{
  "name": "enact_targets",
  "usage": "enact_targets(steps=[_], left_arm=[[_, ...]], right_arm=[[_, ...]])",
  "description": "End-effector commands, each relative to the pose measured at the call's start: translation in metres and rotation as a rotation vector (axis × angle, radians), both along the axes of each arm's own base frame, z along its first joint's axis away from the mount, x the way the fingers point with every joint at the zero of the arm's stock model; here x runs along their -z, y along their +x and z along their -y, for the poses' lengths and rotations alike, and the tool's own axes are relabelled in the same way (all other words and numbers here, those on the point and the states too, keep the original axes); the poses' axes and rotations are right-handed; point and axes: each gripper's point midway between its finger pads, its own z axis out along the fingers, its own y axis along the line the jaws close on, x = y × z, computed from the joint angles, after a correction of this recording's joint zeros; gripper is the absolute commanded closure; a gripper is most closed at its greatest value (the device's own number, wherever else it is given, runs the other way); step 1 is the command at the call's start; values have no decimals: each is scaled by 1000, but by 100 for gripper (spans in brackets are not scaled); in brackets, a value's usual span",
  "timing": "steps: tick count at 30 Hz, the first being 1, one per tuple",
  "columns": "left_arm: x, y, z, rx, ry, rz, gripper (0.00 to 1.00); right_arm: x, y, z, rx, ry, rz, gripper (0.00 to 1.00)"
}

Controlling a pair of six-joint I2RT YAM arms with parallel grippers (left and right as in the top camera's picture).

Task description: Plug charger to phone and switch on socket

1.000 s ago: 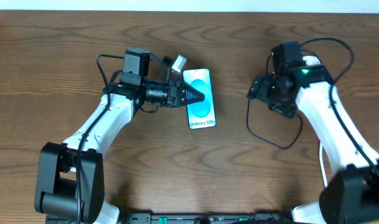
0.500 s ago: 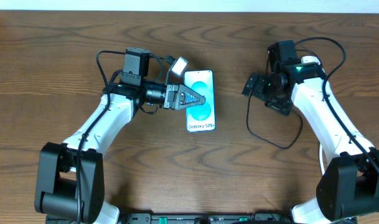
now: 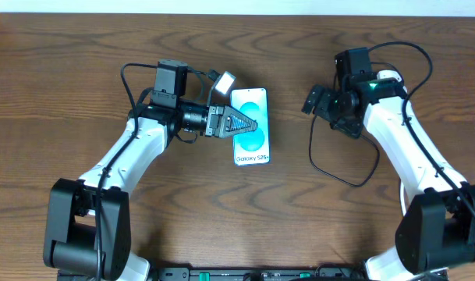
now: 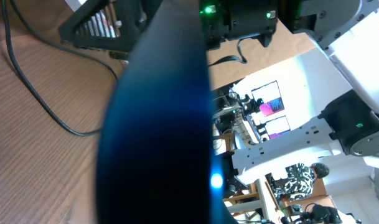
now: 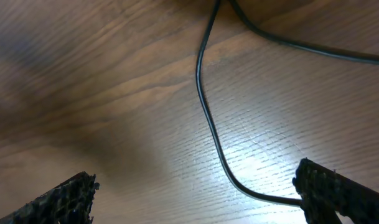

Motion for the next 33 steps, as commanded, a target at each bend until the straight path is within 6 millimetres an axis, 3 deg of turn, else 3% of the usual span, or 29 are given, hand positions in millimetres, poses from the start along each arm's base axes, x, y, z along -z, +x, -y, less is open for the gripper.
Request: enact_targets(steps=[1,5,11,15,25,33], left_arm=[[-18,-2,0,31,-46,60,93],[-18,-3,-1,31,-45,59,93],[-17,-2,0,28,-42,57,93],[-17,-2,0,26,-40,58,92],[-17,-2,0,26,-40,57,93],[-17,-2,0,26,-40,57,93]], right_arm=[[18,7,-4,-9,-25,-27,1],[36,17,-4,6,-22,-32,16],[51,29,9,141,-77,-22,26],[62,33,24,244,-158,-14,24],[94,54,7,224,-82,3,25],[108,54,4,215,-80,-16,35]])
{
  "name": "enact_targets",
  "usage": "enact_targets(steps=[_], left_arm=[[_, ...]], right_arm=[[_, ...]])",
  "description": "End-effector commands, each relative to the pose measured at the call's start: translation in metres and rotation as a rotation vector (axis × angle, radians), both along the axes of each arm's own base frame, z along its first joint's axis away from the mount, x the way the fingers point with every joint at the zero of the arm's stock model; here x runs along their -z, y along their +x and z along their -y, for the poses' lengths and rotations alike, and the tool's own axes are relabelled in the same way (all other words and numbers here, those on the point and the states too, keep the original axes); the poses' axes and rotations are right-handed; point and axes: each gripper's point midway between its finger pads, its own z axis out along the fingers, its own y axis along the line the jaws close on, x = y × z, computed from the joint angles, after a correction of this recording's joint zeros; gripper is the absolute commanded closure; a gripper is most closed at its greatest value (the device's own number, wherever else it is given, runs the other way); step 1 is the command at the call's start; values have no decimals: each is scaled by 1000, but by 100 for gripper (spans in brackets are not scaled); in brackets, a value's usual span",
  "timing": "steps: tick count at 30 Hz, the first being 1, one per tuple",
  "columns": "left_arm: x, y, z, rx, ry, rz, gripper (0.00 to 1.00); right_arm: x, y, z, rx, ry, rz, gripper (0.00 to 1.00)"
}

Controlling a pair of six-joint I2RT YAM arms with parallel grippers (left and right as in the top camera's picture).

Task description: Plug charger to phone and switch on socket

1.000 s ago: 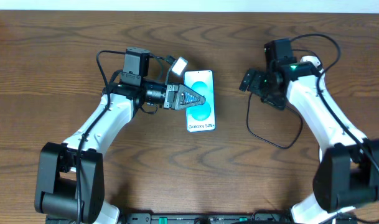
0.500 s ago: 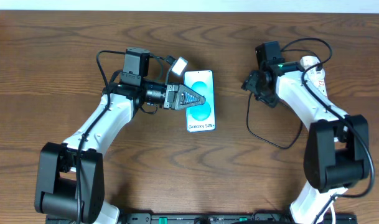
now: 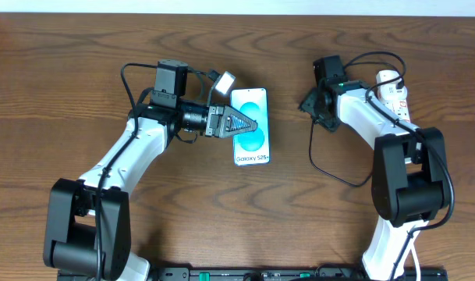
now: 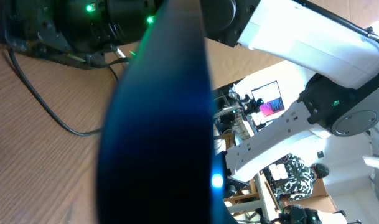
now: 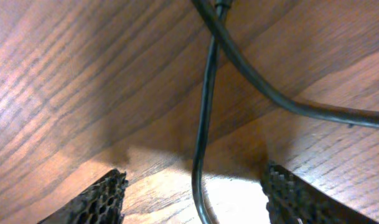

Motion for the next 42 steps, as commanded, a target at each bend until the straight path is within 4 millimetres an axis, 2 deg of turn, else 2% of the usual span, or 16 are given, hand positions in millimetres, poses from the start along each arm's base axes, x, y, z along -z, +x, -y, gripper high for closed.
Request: enact_targets(steps=[1,4,9,14,16,18,25,29,30,31,33,37,39,42], left_arm=[[-17,-2,0,26,-40,56,93],[-17,-2,0,24,-37,39,93],[-17,-2,0,22,-34,17,93],[-17,-2,0,22,-34,16,93],[-17,-2,0,22,-34,17,93],[-17,-2,0,22,-34,17,93],[-17,-2,0,22,-34,17,93],[-17,-2,0,22,-34,17,93],[-17,-2,0,22,-34,17,93],[-17,-2,0,22,-33,13,93],[-17,-2,0,22,-33,9,93],[-17,-2,0,22,-33,9,93],[-17,-2,0,22,-33,9,93],[-17,-2,0,22,-33,9,93]], right_arm=[[11,0,-4,2,-2,-22,37],[15,-1,-4,2,-5,-32,42],[17,-2,-4,-15,-10,-38,56],[18,-8,-20,-223,22,-59,75],[19,-15,-29,-313,38,-82,76],[21,-28,-36,-380,49,-125,75],[27,-96,-52,-546,24,-363,79],[28,-111,-58,-598,-60,-404,73],[28,-112,-60,-606,-71,-402,69],[29,-111,-64,-618,-85,-391,60],[29,-107,-67,-629,-97,-369,46],[28,-96,-72,-629,-96,-321,28],[27,-89,-67,-603,-112,-304,23],[24,-78,-50,-472,-150,-287,20]])
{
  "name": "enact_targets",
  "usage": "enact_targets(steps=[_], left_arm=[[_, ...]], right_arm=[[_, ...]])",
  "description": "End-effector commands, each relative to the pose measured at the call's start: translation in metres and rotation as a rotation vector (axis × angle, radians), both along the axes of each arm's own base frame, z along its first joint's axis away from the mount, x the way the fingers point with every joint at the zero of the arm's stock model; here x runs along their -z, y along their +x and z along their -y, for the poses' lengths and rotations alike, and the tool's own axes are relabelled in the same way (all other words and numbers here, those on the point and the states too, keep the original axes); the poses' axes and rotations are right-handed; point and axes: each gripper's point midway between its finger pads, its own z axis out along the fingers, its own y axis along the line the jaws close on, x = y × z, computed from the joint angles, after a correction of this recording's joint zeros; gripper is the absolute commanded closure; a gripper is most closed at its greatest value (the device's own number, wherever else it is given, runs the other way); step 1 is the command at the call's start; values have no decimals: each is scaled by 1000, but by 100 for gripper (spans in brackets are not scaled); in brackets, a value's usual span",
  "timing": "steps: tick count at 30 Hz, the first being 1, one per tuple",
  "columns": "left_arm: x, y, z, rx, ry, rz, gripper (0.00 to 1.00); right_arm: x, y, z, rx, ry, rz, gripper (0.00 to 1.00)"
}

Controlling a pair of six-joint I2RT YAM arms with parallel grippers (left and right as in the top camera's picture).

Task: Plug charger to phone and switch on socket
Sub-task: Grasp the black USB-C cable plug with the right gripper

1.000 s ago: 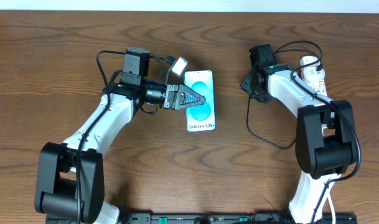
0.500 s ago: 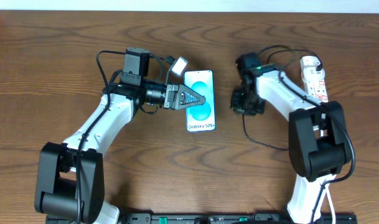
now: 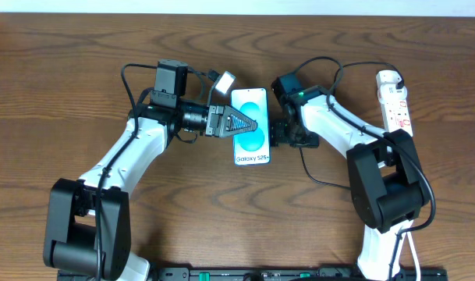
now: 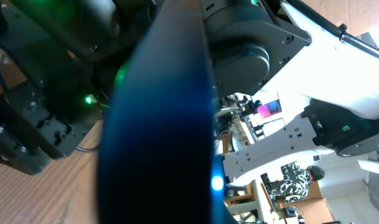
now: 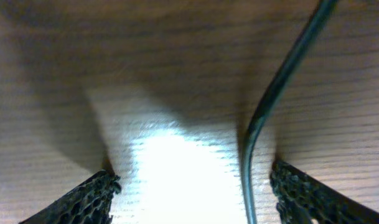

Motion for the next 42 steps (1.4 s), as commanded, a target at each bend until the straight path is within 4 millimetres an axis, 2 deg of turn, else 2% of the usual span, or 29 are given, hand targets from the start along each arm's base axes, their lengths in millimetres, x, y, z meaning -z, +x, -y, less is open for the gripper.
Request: enact_targets(steps=[1,5,11,18,22,29,35,42], left_arm=[[-17,-2,0,24,-37,36,93],[-17,-2,0,24,-37,36,92],[-17,-2,0,24,-37,36,93],[-17,-2,0,22,-32,6,93],[-17,-2,0,22,-32,6,93],[-17,-2,0,22,-32,6,92],[-17,-2,0,22,-32,6,92],[-17,-2,0,21,-32,7,93]], right_arm=[[14,7,29,173,-69,2,20],[13,25,38,297,-30,53,24],[8,59,40,346,42,168,32],[4,77,35,380,82,236,42],[13,75,36,381,70,223,47],[46,66,48,386,-10,173,53],[57,57,50,382,-31,131,68],[60,35,55,370,-66,42,66]])
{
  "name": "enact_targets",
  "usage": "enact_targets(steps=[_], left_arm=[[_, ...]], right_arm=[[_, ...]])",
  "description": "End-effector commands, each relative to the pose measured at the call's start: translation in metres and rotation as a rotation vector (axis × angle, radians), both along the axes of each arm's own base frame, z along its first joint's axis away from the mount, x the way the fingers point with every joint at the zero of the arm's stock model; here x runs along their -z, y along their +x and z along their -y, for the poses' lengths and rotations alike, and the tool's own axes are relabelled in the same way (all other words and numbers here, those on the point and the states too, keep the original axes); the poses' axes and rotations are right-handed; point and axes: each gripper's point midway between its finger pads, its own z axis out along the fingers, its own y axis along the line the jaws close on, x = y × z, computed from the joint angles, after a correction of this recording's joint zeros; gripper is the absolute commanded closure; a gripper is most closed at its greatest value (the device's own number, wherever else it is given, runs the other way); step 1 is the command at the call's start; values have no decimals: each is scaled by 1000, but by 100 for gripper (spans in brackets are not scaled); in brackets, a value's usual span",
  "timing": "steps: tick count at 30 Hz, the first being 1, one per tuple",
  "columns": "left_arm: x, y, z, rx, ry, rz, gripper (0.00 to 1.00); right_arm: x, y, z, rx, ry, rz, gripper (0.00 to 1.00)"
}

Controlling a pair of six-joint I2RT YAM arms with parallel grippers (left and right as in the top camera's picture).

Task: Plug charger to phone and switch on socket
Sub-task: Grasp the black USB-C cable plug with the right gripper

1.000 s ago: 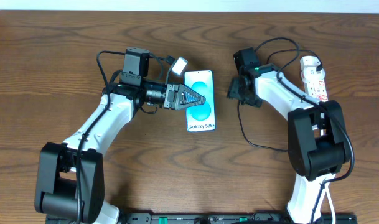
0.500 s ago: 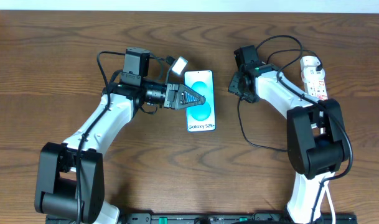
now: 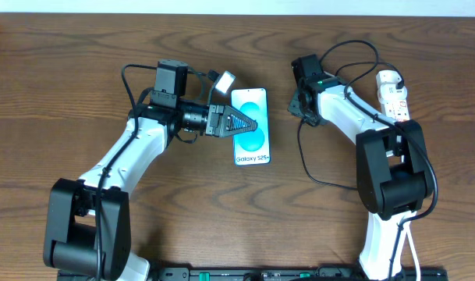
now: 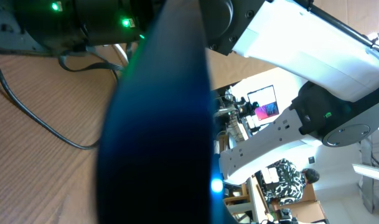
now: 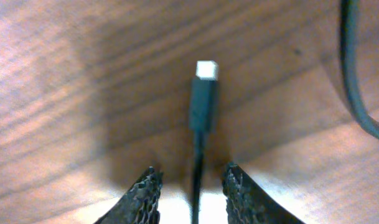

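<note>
The phone lies screen up on the wooden table, showing a blue picture. My left gripper is shut on its left edge; in the left wrist view the phone is a dark blue blur filling the middle. To the phone's right, my right gripper stands low over the table. In the right wrist view the black charger plug with its white tip lies just ahead of the fingertips. Its cable runs back between the two mesh fingers, which are narrowly open and clear of it on both sides.
A white power strip lies at the far right of the table. The black charger cable loops from it over the right arm and down across the table right of the phone.
My right gripper has moved from beside the phone's right edge up and to the right. Its jaws are narrower, and the plug tip now shows ahead of them. The left gripper and phone are unchanged.
My left gripper held the phone at every moment. The right gripper was wide open above the cable near the power strip, then lower over the cable further left, then beside the phone, and now straddles the cable just behind the plug.
</note>
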Motion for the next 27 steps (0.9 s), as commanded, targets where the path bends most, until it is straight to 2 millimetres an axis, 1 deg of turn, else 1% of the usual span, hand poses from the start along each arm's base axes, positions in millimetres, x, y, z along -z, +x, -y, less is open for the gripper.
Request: enact_targets(steps=[1,3,6,10,11,12,14,15,20,24,25,26,27], left_arm=[[-17,-2,0,24,-37,36,92],[-17,-2,0,24,-36,36,92],[-17,-2,0,24,-37,36,92],[-17,-2,0,24,-37,36,93],[-17,-2,0,24,-37,36,92],[-17,-2,0,24,-36,31,93],[-17,-2,0,23,-34,19,93],[-17,-2,0,21,-33,9,92],[-17,-2,0,20,-29,-12,93],[-17,-2,0,18,-26,-32,93],[-16,-1,0,10,-18,-49,93],[-11,5,0,-28,20,-97,92],[-7,8,0,-51,40,-125,92]], right_arm=[[59,-54,6,-9,-10,-234,66],[60,-57,7,-8,-14,-248,65],[60,-56,7,-19,-16,-246,69],[59,-52,6,-20,-11,-230,81],[59,-51,5,-20,-10,-226,82],[59,-51,5,-20,-9,-223,86],[59,-51,5,-20,-8,-224,97],[59,-51,5,-20,-9,-225,99],[59,-52,6,-33,-13,-229,99],[60,-53,5,-75,-17,-237,99],[60,-54,2,-100,-5,-244,99],[60,-57,-6,-162,33,-260,99],[58,-57,-10,-186,55,-264,99]])
